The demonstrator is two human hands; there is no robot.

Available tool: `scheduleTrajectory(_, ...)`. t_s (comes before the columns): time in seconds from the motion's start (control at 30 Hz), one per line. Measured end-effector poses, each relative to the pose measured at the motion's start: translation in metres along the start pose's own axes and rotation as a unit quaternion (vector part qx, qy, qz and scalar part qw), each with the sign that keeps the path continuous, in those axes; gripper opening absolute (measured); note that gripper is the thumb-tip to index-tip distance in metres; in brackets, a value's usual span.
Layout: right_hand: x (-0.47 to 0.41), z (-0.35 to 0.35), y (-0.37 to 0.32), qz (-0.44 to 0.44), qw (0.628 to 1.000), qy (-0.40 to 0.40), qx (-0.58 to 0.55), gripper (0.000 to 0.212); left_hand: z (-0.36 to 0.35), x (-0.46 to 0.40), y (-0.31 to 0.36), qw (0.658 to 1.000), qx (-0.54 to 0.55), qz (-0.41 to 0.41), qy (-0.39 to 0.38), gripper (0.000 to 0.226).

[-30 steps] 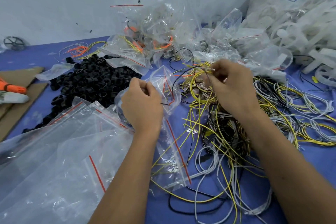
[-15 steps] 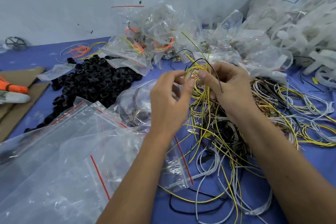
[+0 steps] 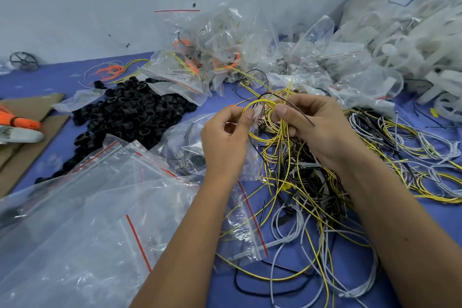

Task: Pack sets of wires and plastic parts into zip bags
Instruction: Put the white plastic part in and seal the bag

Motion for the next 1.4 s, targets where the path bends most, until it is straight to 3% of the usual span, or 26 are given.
scheduleTrajectory(0.13, -0.001, 0.002, 0.000, -0.045, 0.998, -0.005, -0.036, 0.008, 0.002, -0.001, -0.004, 0.998, 0.042, 0.033, 0.039, 0.020)
scheduleTrajectory(0.23, -0.001, 0.004, 0.001, -0.047, 0.998, 0.025, -0.021, 0.029, 0.008, -0.003, -0.003, 0.996, 0.026, 0.021, 0.081, 0.025)
scheduleTrajectory(0.37, -0.002, 0.008, 0.003, -0.051, 0.989, 0.138, 0.019, 0.013, 0.014, -0.006, -0.003, 0.994, 0.032, 0.017, 0.099, 0.024)
scheduleTrajectory(0.47, 0.005, 0.006, -0.005, 0.051, 0.938, 0.241, 0.243, 0.009, 0.008, -0.005, -0.003, 0.987, 0.125, 0.067, 0.078, 0.018)
scheduleTrajectory(0.53, 0.011, 0.002, -0.016, 0.158, 0.898, 0.273, 0.306, 0.014, 0.001, -0.003, -0.001, 0.978, 0.183, 0.090, 0.049, 0.013)
scheduleTrajectory(0.63, 0.015, -0.006, -0.023, 0.274, 0.865, 0.236, 0.349, 0.015, -0.006, 0.000, 0.006, 0.965, 0.242, 0.106, 0.006, 0.003)
scheduleTrajectory(0.7, 0.013, -0.010, -0.019, 0.250, 0.872, 0.206, 0.366, 0.019, -0.007, 0.002, 0.009, 0.949, 0.285, 0.132, -0.012, 0.004)
scheduleTrajectory(0.77, 0.007, -0.010, -0.010, 0.162, 0.916, 0.173, 0.323, 0.026, -0.008, 0.002, 0.011, 0.932, 0.323, 0.164, -0.027, 0.008)
scheduleTrajectory(0.83, 0.002, -0.007, -0.005, 0.086, 0.965, 0.119, 0.218, 0.013, -0.009, 0.002, 0.011, 0.917, 0.350, 0.187, -0.045, 0.012)
scheduleTrajectory(0.9, 0.000, -0.001, -0.002, 0.061, 0.979, 0.080, 0.178, 0.013, -0.011, 0.003, 0.010, 0.922, 0.331, 0.192, -0.060, 0.014)
scheduleTrajectory(1.03, 0.001, 0.007, 0.000, 0.058, 0.985, 0.085, 0.141, 0.015, -0.014, 0.009, 0.006, 0.965, 0.172, 0.165, -0.111, 0.015)
scheduleTrajectory(1.17, -0.001, 0.015, -0.002, 0.019, 0.982, 0.178, 0.058, 0.025, -0.019, 0.013, 0.000, 0.975, 0.096, 0.136, -0.147, 0.015)
scheduleTrajectory(1.3, -0.001, 0.029, -0.005, -0.024, 0.950, 0.312, -0.004, 0.015, -0.017, 0.012, -0.004, 0.979, 0.093, 0.161, -0.085, 0.010)
scheduleTrajectory(1.4, 0.001, 0.044, -0.005, -0.054, 0.905, 0.415, -0.079, 0.013, -0.012, 0.010, -0.005, 0.983, 0.079, 0.163, -0.035, 0.011)
Point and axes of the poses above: each hand's wrist, its own x-axis away from the middle knuckle, its own z-axis out of the back of the hand, y = z × x, the point moved 2 cm from there along -x, towards the middle knuckle, and after that the axes turned 11 degrees about x, right-handed, at the moved point
